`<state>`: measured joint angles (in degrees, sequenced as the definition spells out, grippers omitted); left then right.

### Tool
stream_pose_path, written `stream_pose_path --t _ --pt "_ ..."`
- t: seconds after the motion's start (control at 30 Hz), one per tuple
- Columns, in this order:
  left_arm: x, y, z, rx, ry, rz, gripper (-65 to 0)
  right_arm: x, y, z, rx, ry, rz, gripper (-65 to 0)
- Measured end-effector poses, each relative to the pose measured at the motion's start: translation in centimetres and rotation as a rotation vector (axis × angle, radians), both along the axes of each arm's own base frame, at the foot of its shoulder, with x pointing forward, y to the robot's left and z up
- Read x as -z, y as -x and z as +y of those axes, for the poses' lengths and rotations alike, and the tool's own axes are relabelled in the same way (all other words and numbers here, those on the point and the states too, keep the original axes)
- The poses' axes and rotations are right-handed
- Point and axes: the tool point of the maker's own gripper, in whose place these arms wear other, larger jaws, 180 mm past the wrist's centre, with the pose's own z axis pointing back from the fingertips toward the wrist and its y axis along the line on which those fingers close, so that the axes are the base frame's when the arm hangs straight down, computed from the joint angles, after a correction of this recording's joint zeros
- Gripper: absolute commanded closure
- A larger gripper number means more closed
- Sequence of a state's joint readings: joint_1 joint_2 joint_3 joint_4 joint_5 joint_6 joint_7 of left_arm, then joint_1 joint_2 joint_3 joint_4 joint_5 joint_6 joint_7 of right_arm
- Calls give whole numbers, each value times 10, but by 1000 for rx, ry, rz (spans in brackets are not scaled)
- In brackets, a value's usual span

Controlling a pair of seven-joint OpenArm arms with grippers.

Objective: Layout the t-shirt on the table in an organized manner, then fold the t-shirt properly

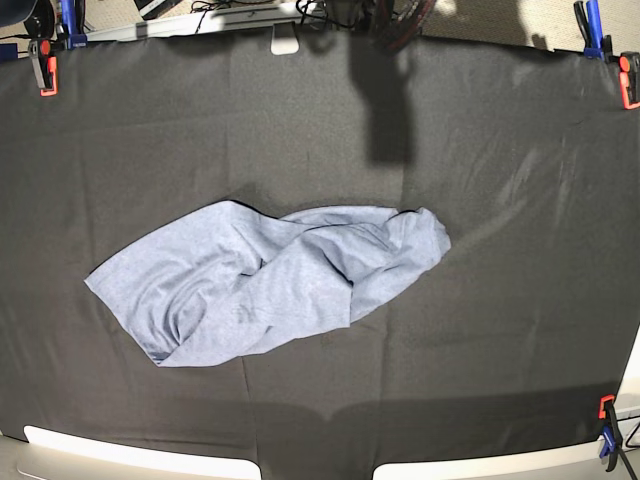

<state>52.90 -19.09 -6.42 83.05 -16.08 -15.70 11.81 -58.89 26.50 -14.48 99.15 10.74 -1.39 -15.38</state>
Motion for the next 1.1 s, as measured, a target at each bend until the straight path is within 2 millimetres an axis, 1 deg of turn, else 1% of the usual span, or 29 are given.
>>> stream_pose_path --t 0.03,0.13,0.3,0.43,0.57,0.73,0.83,0.87,0.9,0.97,1.0,1.03,1.07,1.1 --pt "-8 -4 0 19 0 -19 -125 -9 -4 -1 7 0 -13 0" --pt "-34 -22 -1 95 -5 -85 -126 -33 -27 -13 22 19 -83 0" --pt "-70 -68 -9 210 -9 -201 -126 -68 -78 -50 51 107 -233 0" --pt "-98 -103 -17 311 -54 -318 -126 -93 -108 -66 114 115 -325 0" --pt "-123 -149 -23 322 -92 -460 -126 -120 -137 -81 159 128 -422 0" --pt "-143 -201 -23 325 -123 -588 -126 -150 -185 -92 191 135 -579 0" --pt "-155 -231 -23 325 -140 -651 -136 -156 -207 -93 204 137 -619 0" --pt "-159 -241 -23 324 -149 -664 -153 -158 -213 -93 208 138 -622 0" --pt "-163 -250 -23 322 -156 -683 -174 -158 -219 -89 183 127 -623 -7" --pt "-175 -269 -23 322 -169 -732 -210 -162 -229 -81 128 103 -636 -138" --pt "-181 -279 -23 324 -174 -757 -217 -163 -233 -77 109 94 -641 -198" --pt "-186 -286 -26 325 -173 -782 -218 -165 -236 -76 109 90 -651 -245" --pt "-192 -294 -30 332 -168 -805 -218 -166 -238 -77 112 92 -656 -276" --pt "-197 -301 -37 343 -159 -826 -218 -165 -237 -77 113 96 -652 -286"
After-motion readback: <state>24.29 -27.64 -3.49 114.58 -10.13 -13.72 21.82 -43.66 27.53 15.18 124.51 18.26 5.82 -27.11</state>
